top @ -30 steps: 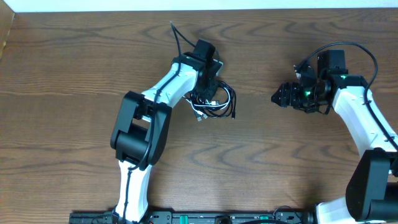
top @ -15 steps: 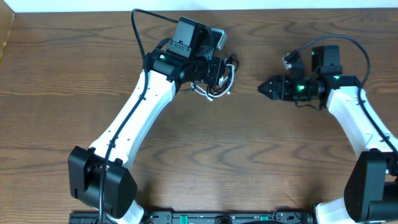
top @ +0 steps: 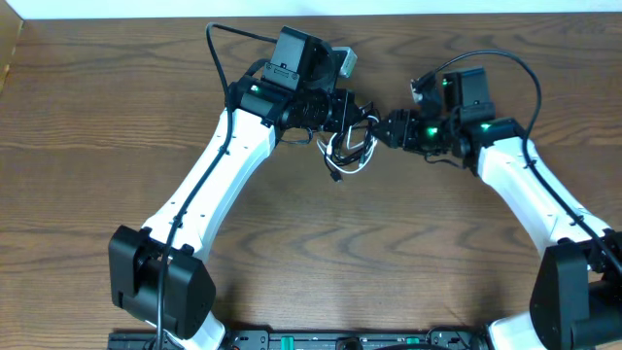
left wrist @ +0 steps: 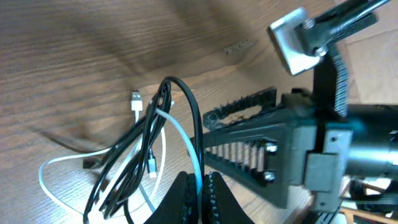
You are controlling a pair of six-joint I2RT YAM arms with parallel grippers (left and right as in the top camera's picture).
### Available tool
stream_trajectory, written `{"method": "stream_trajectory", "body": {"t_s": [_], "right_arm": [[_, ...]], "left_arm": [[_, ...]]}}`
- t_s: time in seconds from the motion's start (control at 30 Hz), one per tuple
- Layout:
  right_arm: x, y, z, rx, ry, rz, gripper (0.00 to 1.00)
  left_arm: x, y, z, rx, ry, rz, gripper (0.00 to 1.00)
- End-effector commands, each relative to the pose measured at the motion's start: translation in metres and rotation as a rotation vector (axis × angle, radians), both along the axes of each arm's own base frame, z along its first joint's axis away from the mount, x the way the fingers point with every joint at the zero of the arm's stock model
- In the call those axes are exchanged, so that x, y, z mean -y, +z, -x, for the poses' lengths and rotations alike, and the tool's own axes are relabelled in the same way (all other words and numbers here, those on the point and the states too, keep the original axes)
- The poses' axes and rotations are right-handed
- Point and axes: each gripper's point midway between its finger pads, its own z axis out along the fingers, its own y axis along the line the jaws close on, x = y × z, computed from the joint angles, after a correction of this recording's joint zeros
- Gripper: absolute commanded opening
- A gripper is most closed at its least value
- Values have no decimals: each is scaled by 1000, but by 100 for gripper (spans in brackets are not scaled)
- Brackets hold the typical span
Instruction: Untangle cables
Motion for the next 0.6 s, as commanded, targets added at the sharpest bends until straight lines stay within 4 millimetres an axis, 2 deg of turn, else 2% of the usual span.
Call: {"method": "stream_trajectory", "body": {"t_s": [0.0,0.27,0.37,0.47,0.57], "right_arm": [[10,-1,-10,-34,-171,57,57],[9,-19,-24,-50,-247,73,58],[5,-34,-29,-82,-264,58,57],[-4,-40,-34,-85,-236,17,57],[-17,-35,-39,-62,-188,-51,57]], "left_arm": [[2,12,-2,-9,32,48,7],[1,42,1,33,61,98,7],[-1,64,4,70,75,133,7],[-2,79,7,102,80,157,7],[-2,91,7,118,97,186,7]]}}
